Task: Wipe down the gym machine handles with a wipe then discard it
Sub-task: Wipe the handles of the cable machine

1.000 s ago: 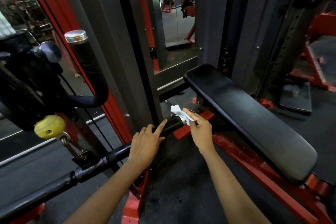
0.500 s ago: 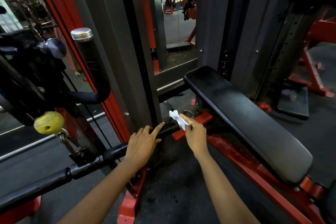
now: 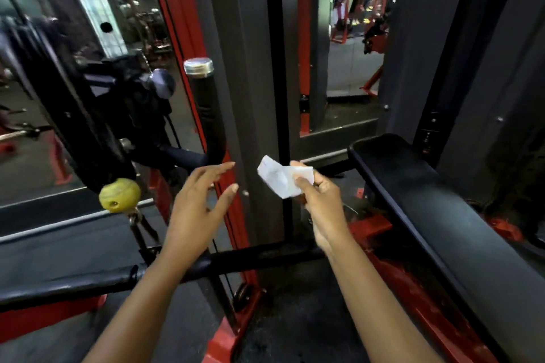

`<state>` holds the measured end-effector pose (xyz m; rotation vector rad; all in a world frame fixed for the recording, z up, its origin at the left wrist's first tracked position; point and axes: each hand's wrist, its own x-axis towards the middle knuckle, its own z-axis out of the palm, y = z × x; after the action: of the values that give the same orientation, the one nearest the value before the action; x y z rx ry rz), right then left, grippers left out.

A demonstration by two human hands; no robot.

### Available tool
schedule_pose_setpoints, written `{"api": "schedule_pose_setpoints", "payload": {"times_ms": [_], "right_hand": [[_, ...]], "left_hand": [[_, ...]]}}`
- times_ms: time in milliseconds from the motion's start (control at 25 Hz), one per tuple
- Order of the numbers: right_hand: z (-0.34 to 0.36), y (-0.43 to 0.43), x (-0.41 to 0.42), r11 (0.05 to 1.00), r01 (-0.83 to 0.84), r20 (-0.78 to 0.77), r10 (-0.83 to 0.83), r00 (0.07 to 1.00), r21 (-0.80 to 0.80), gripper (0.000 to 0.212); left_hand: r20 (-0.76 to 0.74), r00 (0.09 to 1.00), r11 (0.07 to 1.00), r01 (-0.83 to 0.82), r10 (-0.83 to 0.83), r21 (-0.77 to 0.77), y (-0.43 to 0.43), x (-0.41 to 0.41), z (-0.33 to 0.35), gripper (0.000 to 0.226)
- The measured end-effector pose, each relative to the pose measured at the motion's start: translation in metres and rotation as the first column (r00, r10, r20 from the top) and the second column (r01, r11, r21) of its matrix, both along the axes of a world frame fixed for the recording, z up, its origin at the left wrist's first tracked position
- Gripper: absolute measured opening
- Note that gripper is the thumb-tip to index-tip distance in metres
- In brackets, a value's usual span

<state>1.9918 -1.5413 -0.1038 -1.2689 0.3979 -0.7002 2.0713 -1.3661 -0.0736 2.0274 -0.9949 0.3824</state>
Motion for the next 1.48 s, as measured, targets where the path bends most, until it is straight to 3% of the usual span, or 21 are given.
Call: {"api": "schedule_pose_setpoints", "payload": {"times_ms": [200,360,560,800,960,1080,1280,1480], "right_hand": [[0.015,-0.014,0.054,0.975,-0.208,-0.035,0.211,0.977,0.076,0.017],[0.03,-0.04,0.083,0.951,-0.309,-0.031,0.31,0.95,0.028,0.016],[0.048,-0.047,0.103,0.891,-0.448,0.053,0.445,0.894,0.069,0.02],[0.059,-0.053,0.134,0.788,-0.607,0.063,0.604,0.795,0.1,0.004],[0.055,-0.067,0.165,0.767,-0.617,0.036,0.632,0.774,-0.178,0.027],[0.051,-0.076,0.191,0.71,-0.561,-0.072,0.591,0.803,-0.425,0.026],[0.042,-0.055,0.228,0.522,-0.65,-0.15,0.705,0.693,-0.552,0.011],[0.043,-0.007,0.261,0.448,-0.626,-0.13,0.739,0.661,-0.638,0.015]], "left_hand": [[-0.069,0.977,0.95,-0.212,0.201,-0.23,-0.008,0.015,0.013,0.035],[-0.152,0.937,0.866,-0.349,0.314,-0.359,-0.028,0.022,0.03,0.039],[-0.238,0.91,0.812,-0.411,0.34,-0.414,-0.051,0.023,0.047,0.048],[-0.322,0.851,0.707,-0.524,0.414,-0.475,-0.077,0.022,0.051,0.047],[-0.359,0.763,0.592,-0.644,0.537,-0.485,-0.094,0.015,0.052,0.049],[-0.351,0.71,0.537,-0.697,0.61,-0.476,-0.105,0.014,0.055,0.045],[-0.334,0.579,0.411,-0.79,0.744,-0.455,-0.118,0.017,0.051,0.045],[-0.338,0.508,0.335,-0.825,0.792,-0.455,-0.123,0.018,0.051,0.048]]}}
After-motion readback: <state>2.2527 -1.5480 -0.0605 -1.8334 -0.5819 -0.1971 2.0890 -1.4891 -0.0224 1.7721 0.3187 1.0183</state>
